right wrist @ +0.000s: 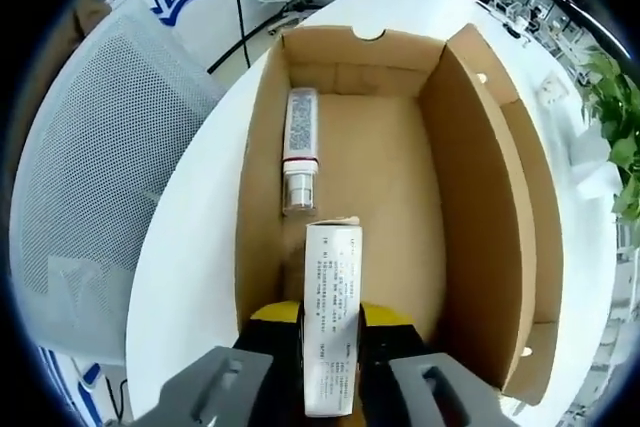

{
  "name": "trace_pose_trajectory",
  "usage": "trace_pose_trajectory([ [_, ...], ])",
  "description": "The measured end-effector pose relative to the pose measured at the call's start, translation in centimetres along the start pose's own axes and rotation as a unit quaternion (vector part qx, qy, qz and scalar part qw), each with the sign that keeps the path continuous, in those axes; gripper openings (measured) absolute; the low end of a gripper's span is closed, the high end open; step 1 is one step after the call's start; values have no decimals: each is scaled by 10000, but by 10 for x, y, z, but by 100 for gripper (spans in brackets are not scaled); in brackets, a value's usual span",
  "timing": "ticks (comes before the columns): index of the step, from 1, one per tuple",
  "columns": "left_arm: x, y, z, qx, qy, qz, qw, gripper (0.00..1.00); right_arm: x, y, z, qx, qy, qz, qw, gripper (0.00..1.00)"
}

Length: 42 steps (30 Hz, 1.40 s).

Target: Operate the shoe box by opening the lid, removing the specified soft item, and placing it in the target area until the item is outside and the box remains undamaged.

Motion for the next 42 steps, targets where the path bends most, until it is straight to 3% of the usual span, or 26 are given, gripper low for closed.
trace_pose_trajectory([
  [12,6,-1,-2,-5,90,-80,9999,68,8,-20,-2,-179,-25,-68,9998,16],
  [23,10,1,-10,-56,199,-82,9998,69,16,-56,-12,-570,-3,-248,9981,16],
  [42,17,-2,-21,-124,275,-140,9994,69,5,-98,-8,-879,86,-244,9958,16],
])
Point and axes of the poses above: the point that each gripper's makers call its tool centre point, and the gripper's own axes: y roughly forward along the fingers, z roughly to its left, x roughly out of its top, the point moved 3 cm from there along -y, roughly backward along the fingers, and after that the axes turned 4 degrees about -y, right-handed, at the moved point
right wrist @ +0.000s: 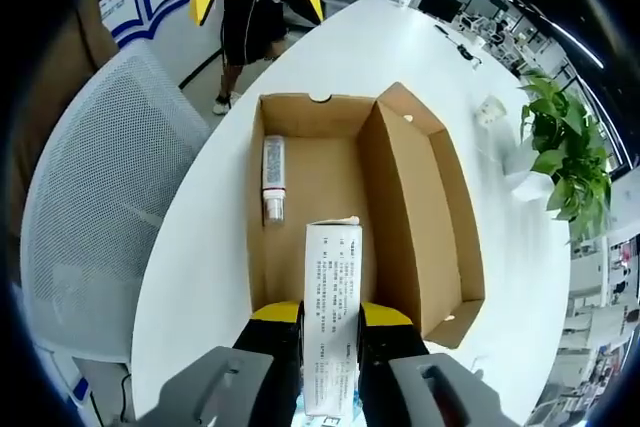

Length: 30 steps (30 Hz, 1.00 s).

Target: Operate the shoe box by opening the lid, removing the specified soft item, and placing it in the target area until the item is outside and the box remains undamaged.

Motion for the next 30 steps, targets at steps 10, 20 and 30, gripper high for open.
trace_pose_trajectory([
  [10,4,3,-7,-84,59,0,9999,69,-8,-19,-1,-177,32,34,9998,16],
  [20,1,12,-18,-230,110,72,9996,69,-42,-33,17,-235,329,206,9990,16],
  [30,-2,19,-20,-336,167,187,9991,68,-67,-36,40,-256,630,268,9973,16],
])
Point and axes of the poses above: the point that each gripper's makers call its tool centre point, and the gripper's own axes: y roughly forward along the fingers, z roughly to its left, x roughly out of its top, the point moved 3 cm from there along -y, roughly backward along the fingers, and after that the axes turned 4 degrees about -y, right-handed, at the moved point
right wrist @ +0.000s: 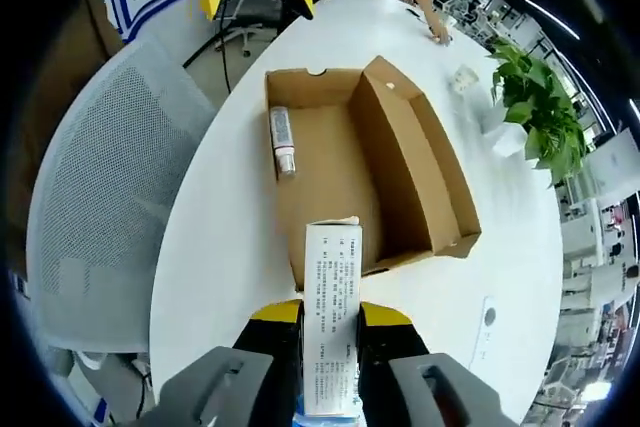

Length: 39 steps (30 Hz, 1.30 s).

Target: Operate the shoe box by opening the lid, removing the specified soft item, and placing it in the target area until the item is outside and the box remains undamaged.

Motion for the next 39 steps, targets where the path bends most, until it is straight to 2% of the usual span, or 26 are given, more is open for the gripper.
trace_pose_trajectory([
  [25,-3,14,-7,-116,25,180,9998,68,-72,12,58,197,700,237,9971,16],
  [35,-3,25,-10,-182,16,220,9996,68,-101,4,75,167,969,297,9947,16],
  [39,-4,31,-13,-229,0,236,9995,68,-113,-4,76,111,1092,325,9934,16],
])
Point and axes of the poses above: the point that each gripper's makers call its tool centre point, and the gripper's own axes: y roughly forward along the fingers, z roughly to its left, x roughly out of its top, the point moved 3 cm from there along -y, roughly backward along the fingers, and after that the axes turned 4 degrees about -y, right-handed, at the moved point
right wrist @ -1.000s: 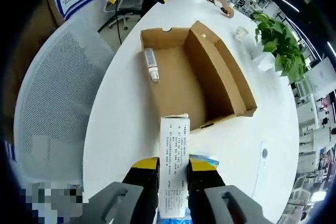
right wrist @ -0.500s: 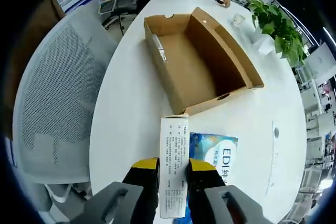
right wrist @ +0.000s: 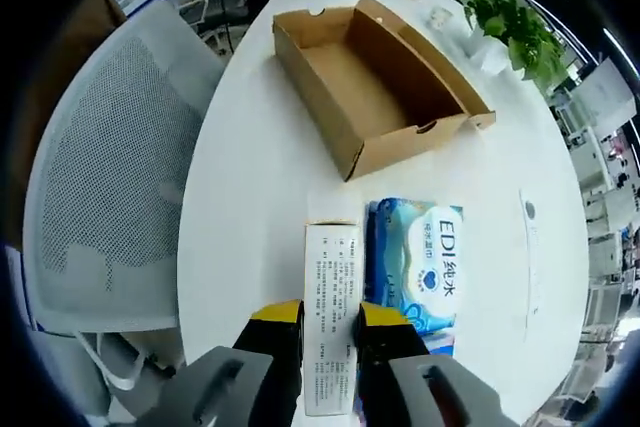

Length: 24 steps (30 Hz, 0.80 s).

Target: Operate the shoe box by opening the lid, removing the specified soft item, and placing it in the target area until the item is outside and the box remains undamaged.

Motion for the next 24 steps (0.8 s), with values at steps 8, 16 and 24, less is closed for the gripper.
trace_pose_trajectory([
  [8,-2,15,-2,-98,-111,-37,9999,68,-14,-17,-12,-220,267,-38,9994,16],
  [16,1,19,-4,-146,-94,13,9998,68,-25,-24,-27,-328,332,-25,9989,16],
  [24,-2,18,2,-91,-128,80,9998,68,-34,-31,-47,-379,287,62,9989,16],
])
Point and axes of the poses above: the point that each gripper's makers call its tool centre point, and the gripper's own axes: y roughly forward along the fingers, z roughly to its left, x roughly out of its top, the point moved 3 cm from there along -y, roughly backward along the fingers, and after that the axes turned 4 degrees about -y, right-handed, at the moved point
